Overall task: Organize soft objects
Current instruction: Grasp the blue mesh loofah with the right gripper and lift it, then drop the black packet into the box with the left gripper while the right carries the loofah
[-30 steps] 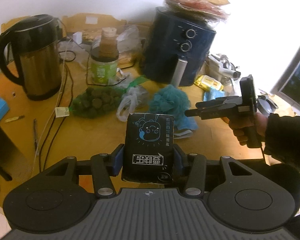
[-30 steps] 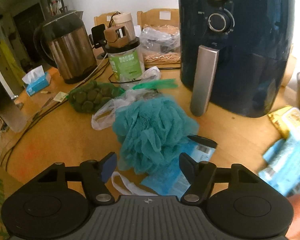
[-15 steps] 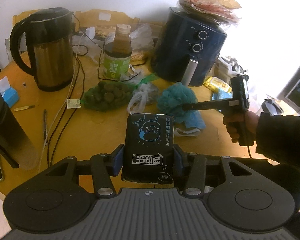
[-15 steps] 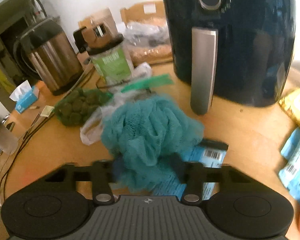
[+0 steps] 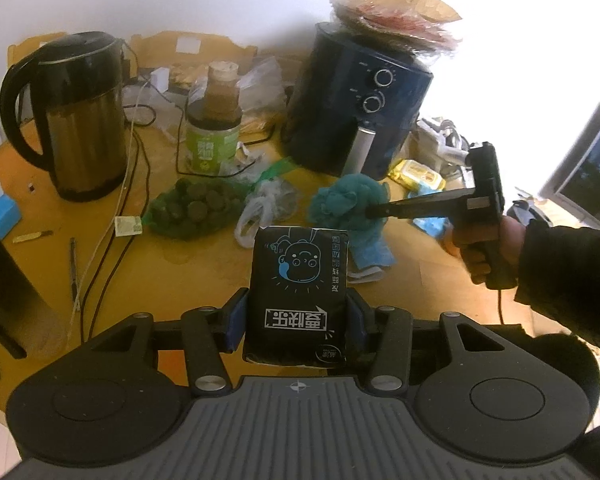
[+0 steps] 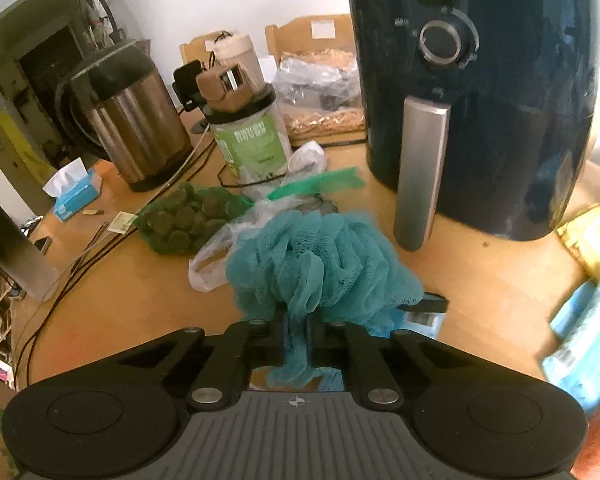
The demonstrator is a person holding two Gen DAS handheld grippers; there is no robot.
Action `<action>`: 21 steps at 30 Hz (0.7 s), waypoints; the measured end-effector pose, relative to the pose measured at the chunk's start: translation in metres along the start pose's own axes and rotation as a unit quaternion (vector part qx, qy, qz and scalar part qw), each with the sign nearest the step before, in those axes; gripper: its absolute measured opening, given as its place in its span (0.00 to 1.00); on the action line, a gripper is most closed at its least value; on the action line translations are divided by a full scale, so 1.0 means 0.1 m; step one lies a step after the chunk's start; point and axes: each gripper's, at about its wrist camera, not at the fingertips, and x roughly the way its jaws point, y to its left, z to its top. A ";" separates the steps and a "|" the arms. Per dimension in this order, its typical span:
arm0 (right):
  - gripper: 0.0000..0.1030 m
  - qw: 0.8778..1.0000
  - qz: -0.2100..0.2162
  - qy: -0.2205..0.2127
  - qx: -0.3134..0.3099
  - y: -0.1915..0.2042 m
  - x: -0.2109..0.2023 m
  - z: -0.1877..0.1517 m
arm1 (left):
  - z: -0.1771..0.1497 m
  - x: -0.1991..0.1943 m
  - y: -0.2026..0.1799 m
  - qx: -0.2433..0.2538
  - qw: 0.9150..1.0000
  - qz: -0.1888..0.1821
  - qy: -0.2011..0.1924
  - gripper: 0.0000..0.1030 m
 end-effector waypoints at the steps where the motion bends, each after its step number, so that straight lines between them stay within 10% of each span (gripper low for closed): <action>1: 0.09 1.000 -0.001 -0.003 0.003 -0.01 -0.05 0.01 | 0.01 0.00 -0.01 0.002 1.000 -0.003 -0.001 0.47; 21: 0.08 0.994 -0.043 -0.091 0.040 -0.02 -1.36 -0.15 | 0.09 0.00 -0.15 0.034 0.998 -0.046 -0.013 0.47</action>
